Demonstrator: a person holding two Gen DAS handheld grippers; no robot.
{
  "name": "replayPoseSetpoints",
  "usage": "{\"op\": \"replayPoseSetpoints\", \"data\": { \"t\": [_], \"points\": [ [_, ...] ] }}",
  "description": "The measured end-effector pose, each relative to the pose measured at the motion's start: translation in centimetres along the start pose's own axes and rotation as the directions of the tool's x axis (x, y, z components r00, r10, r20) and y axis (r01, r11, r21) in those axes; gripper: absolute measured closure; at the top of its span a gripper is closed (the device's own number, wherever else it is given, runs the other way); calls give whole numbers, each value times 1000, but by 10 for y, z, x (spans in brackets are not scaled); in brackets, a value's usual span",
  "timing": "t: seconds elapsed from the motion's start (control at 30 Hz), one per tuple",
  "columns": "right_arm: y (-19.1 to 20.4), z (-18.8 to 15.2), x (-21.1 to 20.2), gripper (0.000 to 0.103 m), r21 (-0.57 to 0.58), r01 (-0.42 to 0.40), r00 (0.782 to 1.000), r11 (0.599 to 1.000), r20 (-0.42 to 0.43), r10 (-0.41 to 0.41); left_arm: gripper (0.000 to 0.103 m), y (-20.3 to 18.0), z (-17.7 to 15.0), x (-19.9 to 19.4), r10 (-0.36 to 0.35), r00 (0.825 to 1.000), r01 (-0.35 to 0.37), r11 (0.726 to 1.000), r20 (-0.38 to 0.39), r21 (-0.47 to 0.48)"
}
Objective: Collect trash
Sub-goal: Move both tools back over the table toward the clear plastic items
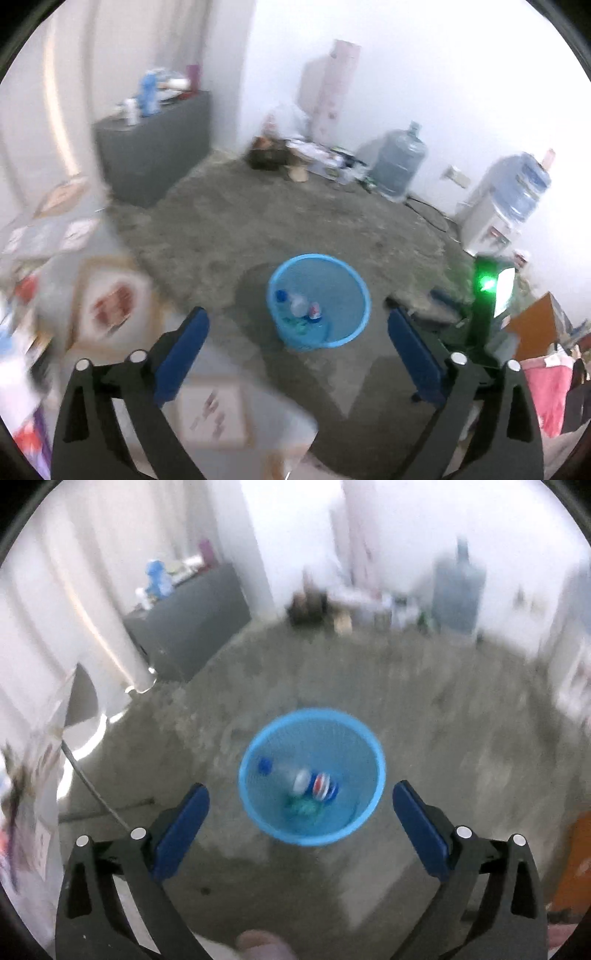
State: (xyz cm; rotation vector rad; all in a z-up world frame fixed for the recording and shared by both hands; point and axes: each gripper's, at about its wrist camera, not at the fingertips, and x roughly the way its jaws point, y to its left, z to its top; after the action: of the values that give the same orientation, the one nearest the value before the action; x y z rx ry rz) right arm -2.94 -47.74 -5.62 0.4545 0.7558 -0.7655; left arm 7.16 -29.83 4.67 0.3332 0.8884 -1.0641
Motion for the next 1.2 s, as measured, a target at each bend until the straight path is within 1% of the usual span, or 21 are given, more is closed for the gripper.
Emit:
{"op": "replayPoseSetpoints", "data": {
  "t": [0.1,0.17,0.23,0.3,0.37,0.4,0.43,0.47,0.53,0.57,0.7,0.73,0.77,0.8,0.83,0.97,1.0,1.07,1.1,1.17,1.2],
  "points": [
    [23,0,-23,8,-90,16,997,996,82,-9,6,18,-33,-33,63,998,-61,994,20,-86],
    [37,-2,-35,8,-143,6,992,990,127,12,6,31,-56,-56,104,993,-96,986,56,-137],
    [57,-4,-49,8,-213,-37,984,976,164,73,6,47,-79,-81,171,980,-149,970,100,-194],
    [76,-4,-56,8,-278,-108,971,955,177,162,6,61,-99,-102,224,966,-189,953,131,-239],
    [95,-8,-62,8,-331,-162,957,930,177,230,6,75,-122,-126,288,943,-236,932,167,-276],
    [103,-11,-69,8,-352,-186,950,917,176,260,6,79,-132,-137,327,928,-268,920,181,-287],
    [112,-13,-74,8,-373,-207,941,904,176,288,6,81,-139,-144,349,917,-286,913,192,-290],
    [120,-14,-79,8,-384,-219,935,897,178,305,6,85,-150,-156,381,901,-314,903,207,-293],
    [139,-19,-92,8,-419,-254,914,872,190,358,6,93,-160,-171,428,876,-354,884,223,-306],
    [148,-20,-97,8,-437,-274,901,857,195,387,6,98,-170,-184,453,859,-371,872,239,-319],
    [170,-22,-115,8,-475,-340,871,812,168,463,6,125,-195,-216,509,821,-387,830,260,-401],
    [183,-24,-125,8,-479,-358,866,802,150,476,6,132,-204,-223,527,810,-394,814,256,-427],
    [191,-25,-125,8,-483,-373,864,792,130,486,6,138,-210,-225,538,805,-399,804,251,-442],
    [199,-26,-126,8,-488,-399,858,777,102,504,6,142,-217,-229,548,800,-403,793,244,-458],
    [207,-29,-127,12,-493,-423,850,760,75,522,10,146,-225,-232,559,796,-408,779,233,-476],
    [234,-42,-134,25,-498,-502,823,707,-25,567,22,162,-250,-242,560,805,-393,749,194,-534],
    [242,-46,-134,28,-489,-538,808,687,-68,585,23,166,-255,-244,560,807,-390,743,188,-543],
    [250,-53,-137,33,-475,-579,787,662,-113,607,30,175,-264,-248,560,809,-380,732,180,-566],
    [257,-56,-139,38,-469,-605,771,643,-144,621,32,177,-267,-250,559,810,-373,727,181,-576],
    [268,-62,-142,43,-467,-632,752,618,-178,635,39,186,-273,-256,555,811,-355,718,184,-599],
    [275,-64,-145,46,-467,-649,739,601,-198,644,40,190,-276,-259,553,812,-348,714,185,-608]
  ]
}}
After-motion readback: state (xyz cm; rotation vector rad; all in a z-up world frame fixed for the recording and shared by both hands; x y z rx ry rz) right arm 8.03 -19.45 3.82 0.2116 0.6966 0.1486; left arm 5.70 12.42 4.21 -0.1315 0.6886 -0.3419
